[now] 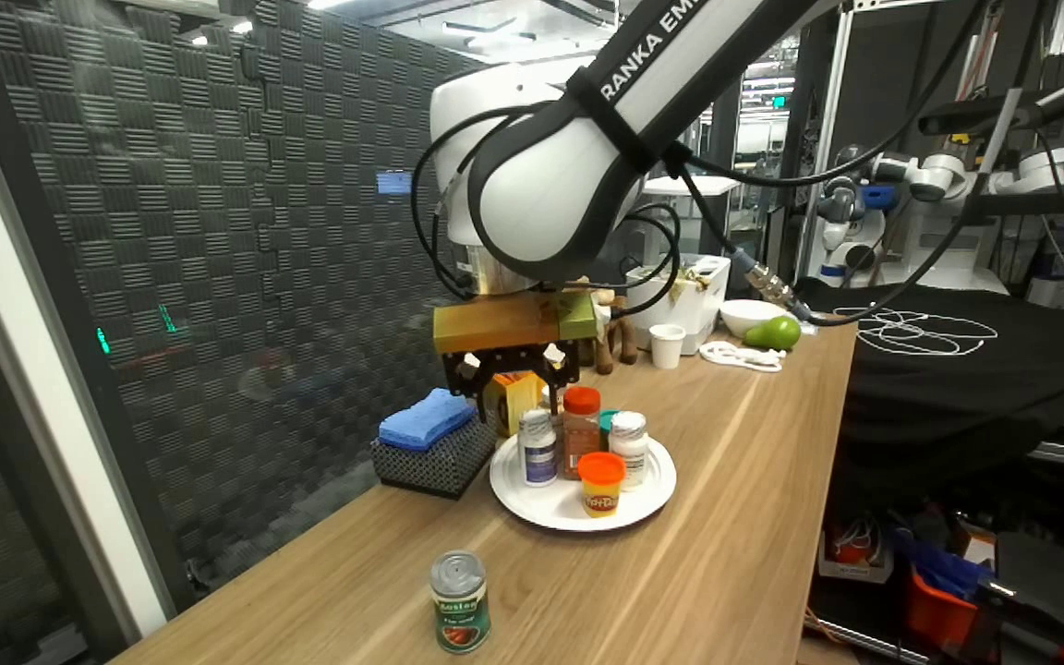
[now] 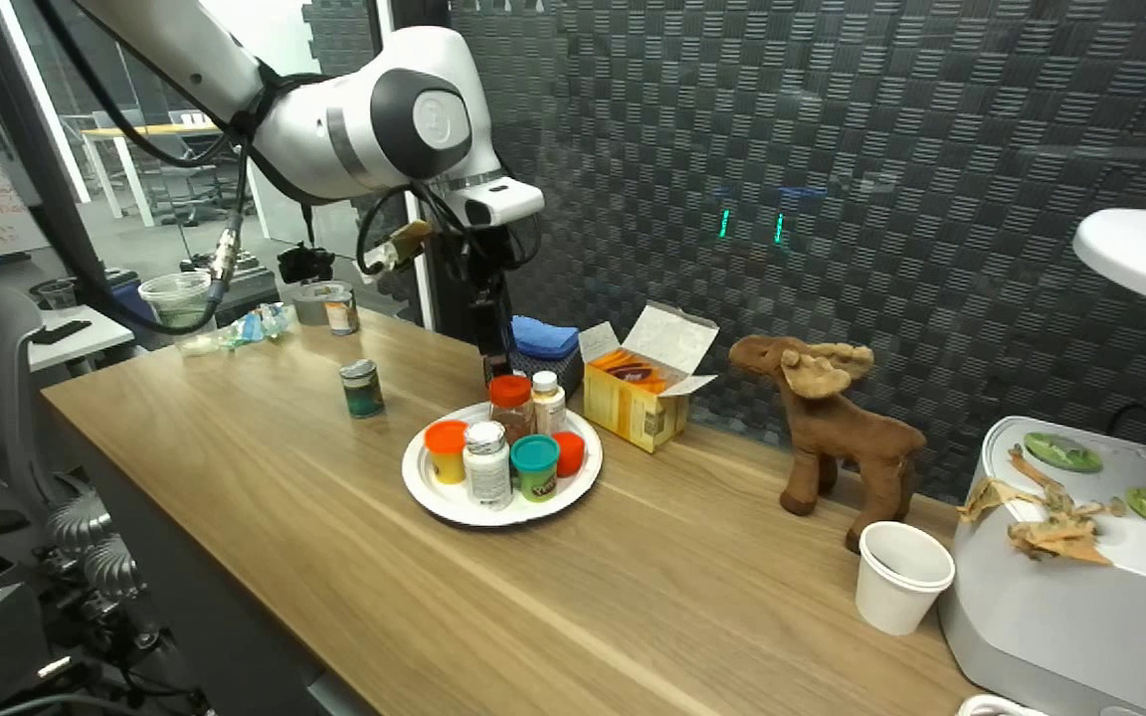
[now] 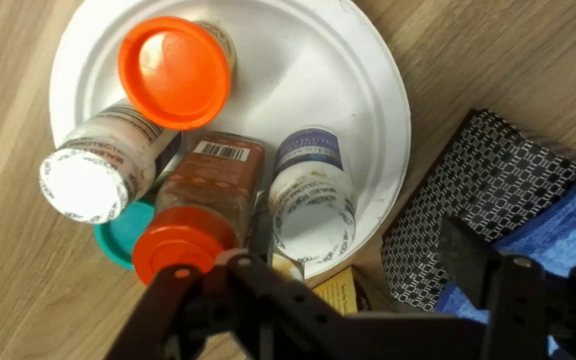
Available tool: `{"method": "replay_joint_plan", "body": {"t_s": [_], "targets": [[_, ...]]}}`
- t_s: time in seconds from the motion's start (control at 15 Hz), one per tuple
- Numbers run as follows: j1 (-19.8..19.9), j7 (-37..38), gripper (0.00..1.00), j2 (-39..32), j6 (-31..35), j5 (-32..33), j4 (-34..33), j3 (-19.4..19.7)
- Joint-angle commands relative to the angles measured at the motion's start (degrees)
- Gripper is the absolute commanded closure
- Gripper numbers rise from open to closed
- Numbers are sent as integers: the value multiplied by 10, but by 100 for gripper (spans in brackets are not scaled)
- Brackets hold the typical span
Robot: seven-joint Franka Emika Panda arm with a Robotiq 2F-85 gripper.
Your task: Pick up all the bottles and the orange ball from the table and put them in the plate
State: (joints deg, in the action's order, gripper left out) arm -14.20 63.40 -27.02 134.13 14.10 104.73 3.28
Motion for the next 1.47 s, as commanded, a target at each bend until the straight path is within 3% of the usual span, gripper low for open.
{"method": "replay_joint_plan", "body": {"t_s": [0.0, 0.27, 0.67, 1.07, 1.4], "targets": [[-34, 32, 0, 40, -5, 53, 13, 9], [-45, -29, 0, 60, 3, 82, 25, -27], [-36, -179, 0, 25, 12, 15, 6, -91], [-35, -292, 0, -9, 1, -59, -3, -104], [-42, -329, 0, -16, -19, -95, -1, -96]]}}
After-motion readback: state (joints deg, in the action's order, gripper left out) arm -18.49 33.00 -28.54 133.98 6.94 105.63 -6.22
